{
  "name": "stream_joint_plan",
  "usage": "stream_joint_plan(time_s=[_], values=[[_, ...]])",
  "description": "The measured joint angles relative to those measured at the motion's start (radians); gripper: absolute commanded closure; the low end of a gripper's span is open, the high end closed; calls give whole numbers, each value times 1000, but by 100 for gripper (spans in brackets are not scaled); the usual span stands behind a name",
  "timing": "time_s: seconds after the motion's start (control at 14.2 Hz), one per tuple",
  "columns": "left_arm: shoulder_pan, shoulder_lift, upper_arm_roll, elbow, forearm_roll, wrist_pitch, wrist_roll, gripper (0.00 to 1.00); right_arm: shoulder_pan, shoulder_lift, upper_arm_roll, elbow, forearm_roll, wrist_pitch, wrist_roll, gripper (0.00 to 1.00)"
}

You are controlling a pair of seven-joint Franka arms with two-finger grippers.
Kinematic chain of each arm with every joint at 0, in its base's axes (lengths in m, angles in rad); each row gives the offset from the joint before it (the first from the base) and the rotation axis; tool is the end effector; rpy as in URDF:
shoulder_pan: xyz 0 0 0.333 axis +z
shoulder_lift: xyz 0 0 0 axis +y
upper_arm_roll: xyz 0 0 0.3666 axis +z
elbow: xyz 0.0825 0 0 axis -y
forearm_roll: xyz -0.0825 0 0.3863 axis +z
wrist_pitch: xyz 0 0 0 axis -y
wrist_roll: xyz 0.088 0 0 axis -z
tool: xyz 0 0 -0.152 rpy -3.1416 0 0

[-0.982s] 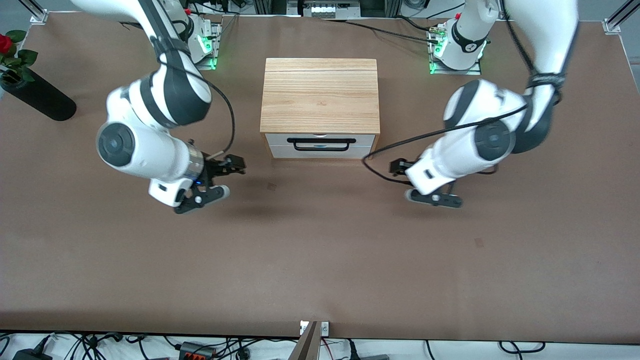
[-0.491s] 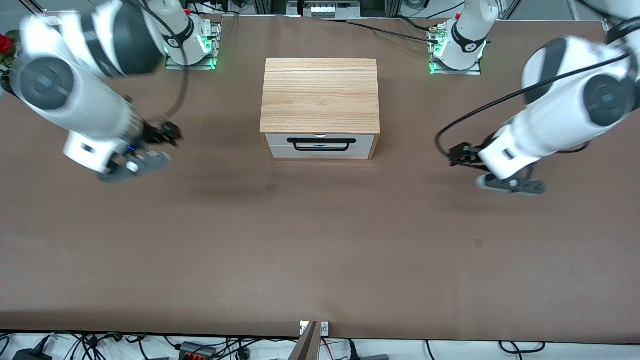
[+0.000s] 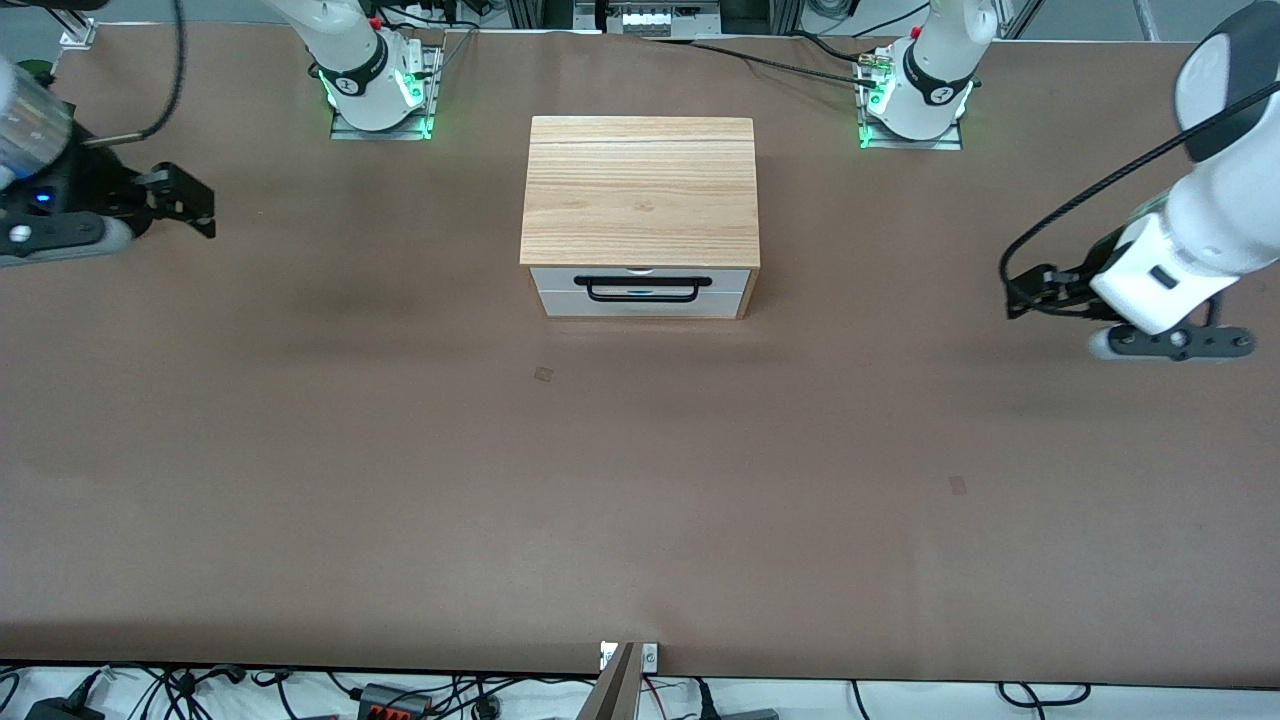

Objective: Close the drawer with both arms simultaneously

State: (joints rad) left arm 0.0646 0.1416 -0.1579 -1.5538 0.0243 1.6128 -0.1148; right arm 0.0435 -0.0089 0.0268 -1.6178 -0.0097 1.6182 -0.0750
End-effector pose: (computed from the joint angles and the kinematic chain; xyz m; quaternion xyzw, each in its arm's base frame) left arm 0.6000 -0.0465 0.5603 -0.9991 -0.0101 0.0401 0.0052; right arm 0.5565 0.0378 0.6169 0.9973 0.0728 0.0046 0.0050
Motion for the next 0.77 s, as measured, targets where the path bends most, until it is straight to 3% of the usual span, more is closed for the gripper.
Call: stream_joint_plan(time_s=[0.14,0.21,0.42,0.77], values=[[-7,-41,9,-1,4,-24,0,0,-70,-44,29,-94,33,74,0,0],[-11,-62,9,-10,4,-28,0,0,-79,-59,27,-108,36,39,0,0],[-23,-114,9,-65,4,-26,-7,0,-85,-96,7,-88,38,-109,0,0],[-23,-126,10,-98,4,-18,-19,0,-79,-93,7,-83,7,-25,0,0]])
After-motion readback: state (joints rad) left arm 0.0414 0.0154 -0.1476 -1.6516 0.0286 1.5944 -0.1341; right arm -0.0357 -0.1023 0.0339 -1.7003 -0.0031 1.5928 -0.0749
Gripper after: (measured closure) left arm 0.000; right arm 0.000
